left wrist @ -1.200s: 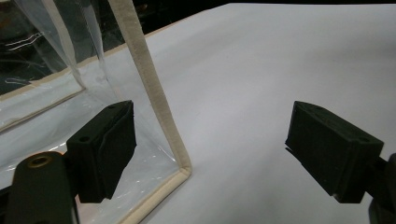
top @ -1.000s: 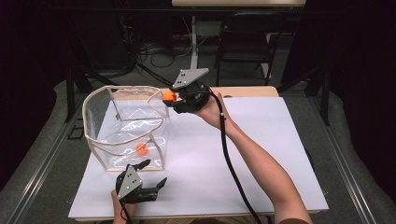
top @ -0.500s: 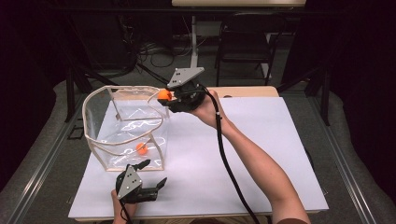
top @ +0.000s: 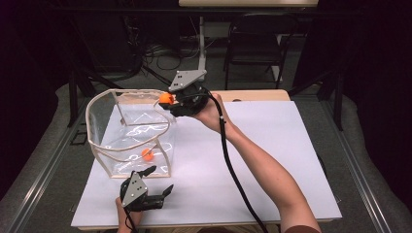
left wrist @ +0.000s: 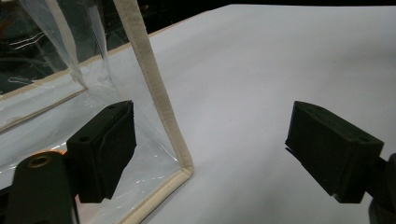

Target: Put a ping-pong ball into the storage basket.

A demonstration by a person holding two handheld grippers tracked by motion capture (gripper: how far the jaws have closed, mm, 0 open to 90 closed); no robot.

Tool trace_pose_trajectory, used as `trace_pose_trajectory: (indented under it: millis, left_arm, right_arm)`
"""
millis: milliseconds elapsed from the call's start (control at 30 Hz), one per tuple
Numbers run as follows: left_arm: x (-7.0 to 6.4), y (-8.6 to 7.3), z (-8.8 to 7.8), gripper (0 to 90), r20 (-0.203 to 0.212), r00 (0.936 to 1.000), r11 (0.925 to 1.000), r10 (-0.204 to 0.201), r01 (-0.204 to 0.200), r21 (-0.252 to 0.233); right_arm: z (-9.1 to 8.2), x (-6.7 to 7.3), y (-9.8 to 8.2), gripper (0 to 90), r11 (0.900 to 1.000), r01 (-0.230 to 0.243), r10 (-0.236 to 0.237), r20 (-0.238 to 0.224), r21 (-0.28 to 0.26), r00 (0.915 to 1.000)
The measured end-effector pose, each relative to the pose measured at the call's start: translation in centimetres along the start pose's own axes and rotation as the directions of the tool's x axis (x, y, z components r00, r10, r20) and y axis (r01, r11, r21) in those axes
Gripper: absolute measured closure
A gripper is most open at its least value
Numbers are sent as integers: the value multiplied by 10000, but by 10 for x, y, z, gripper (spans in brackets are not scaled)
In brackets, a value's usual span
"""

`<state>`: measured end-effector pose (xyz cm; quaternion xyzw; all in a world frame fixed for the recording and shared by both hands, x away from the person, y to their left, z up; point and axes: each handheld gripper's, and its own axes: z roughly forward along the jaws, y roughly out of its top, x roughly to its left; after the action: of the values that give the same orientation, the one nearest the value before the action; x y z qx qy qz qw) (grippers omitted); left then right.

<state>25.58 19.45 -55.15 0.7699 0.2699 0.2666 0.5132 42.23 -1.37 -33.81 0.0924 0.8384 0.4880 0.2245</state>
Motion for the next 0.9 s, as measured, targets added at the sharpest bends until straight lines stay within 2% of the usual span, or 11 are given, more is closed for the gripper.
trace_pose_trajectory:
  millis: [667, 900]
  left_arm:
    - [1, 0, -1, 158, -25, 10000, 10000, 3, -4, -40]
    - [0, 0, -1, 158, -30, 10000, 10000, -12, 12, -59]
  right_arm:
    - [6, 6, 5, 508, 9998, 146, -148, -87, -167, 9999]
    - [8, 7, 6, 508, 9997, 226, -227, -136, -77, 9996]
